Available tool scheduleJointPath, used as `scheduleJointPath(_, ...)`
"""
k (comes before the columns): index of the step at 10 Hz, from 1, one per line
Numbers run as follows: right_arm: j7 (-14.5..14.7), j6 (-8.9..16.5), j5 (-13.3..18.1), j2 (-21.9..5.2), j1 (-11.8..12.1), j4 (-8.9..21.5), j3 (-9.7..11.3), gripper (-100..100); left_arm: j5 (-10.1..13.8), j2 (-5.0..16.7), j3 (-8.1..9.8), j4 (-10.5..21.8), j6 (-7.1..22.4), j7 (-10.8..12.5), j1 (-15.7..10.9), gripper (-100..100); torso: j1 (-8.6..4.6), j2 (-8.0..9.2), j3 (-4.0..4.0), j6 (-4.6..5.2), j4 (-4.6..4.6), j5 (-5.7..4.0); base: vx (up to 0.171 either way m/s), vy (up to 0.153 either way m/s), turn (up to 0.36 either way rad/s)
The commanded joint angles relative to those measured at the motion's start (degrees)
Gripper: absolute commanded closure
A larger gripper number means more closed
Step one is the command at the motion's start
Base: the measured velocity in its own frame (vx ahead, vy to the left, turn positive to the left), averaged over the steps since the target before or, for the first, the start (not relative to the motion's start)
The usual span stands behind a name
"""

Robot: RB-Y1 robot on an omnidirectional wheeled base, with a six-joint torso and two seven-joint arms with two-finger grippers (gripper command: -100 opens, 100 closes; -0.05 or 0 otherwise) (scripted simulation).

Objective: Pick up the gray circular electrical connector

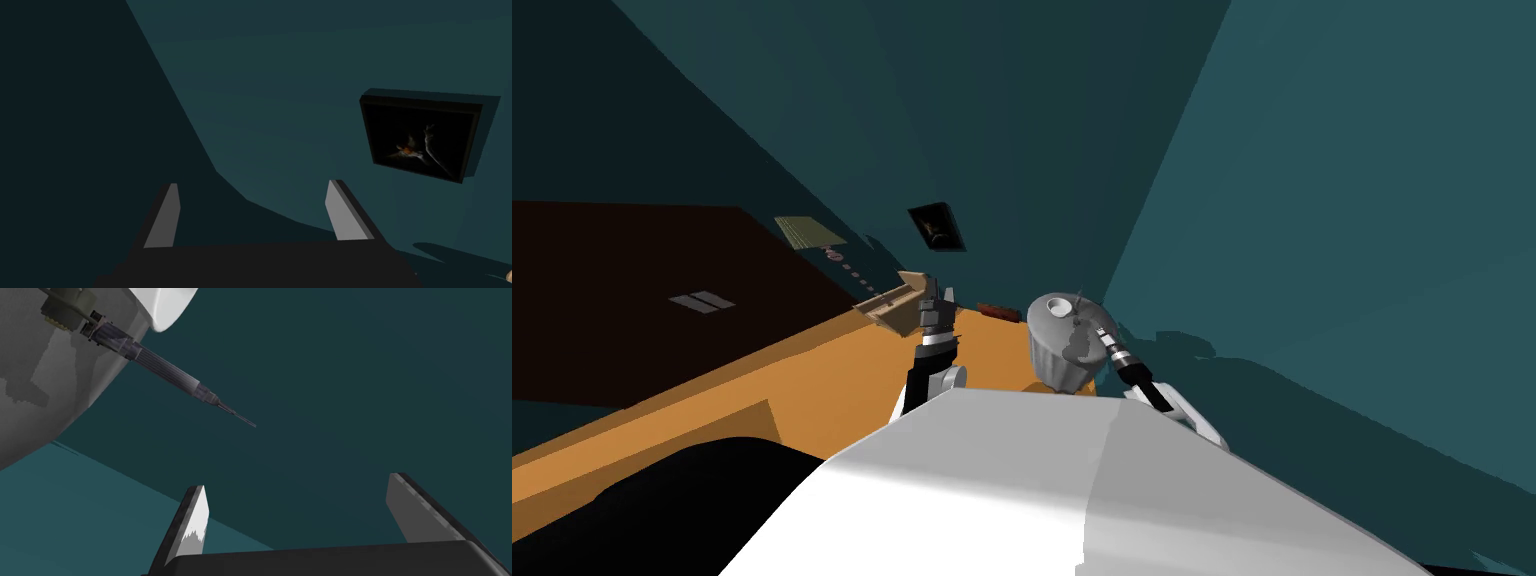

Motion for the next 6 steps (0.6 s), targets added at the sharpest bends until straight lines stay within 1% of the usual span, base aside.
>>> scheduleJointPath(1,1.33,1.63,1.65,-2.57,-0.53,2.86,1.16,-100,0.0,0.0,0.0,0.0,0.0,0.0,0.0,0,0.0,0.0,0.0,0.0,0.0,0.0,-0.028,0.021,0.304)
scheduleJointPath(2,2.16,2.27,2.73,-3.99,-1.35,5.03,1.9,-100,0.0,0.0,0.0,0.0,0.0,0.0,0.0,0,0.03,0.03,0.02,0.01,0.01,0.01,-0.037,0.032,0.349)
scheduleJointPath(3,2.16,2.27,2.73,-4.26,-1.35,6.04,1.9,-100,0.0,0.0,0.0,0.0,0.0,0.0,0.0,0,0.07,0.07,0.04,0.0,0.01,0.02,-0.034,0.022,0.103)
scheduleJointPath(4,3.01,2.91,3.82,-5.92,-2.17,8.38,2.68,-100,0.0,0.0,0.01,0.0,0.0,0.0,0.01,0,0.04,0.08,0.05,0.06,0.02,0.02,-0.037,0.033,0.208)
scheduleJointPath(5,3.85,3.56,4.92,-7.54,-3.0,10.28,3.48,-100,0.0,0.0,0.0,0.0,0.0,0.0,0.0,0,0.07,0.08,0.05,0.01,0.02,0.02,-0.042,0.04,0.338)
scheduleJointPath(6,3.85,3.56,4.92,-7.54,-3.0,11.84,3.48,-100,0.0,0.0,0.0,0.0,0.0,0.0,0.0,0,0.09,0.1,0.06,0.01,0.02,0.03,-0.029,0.024,0.116)
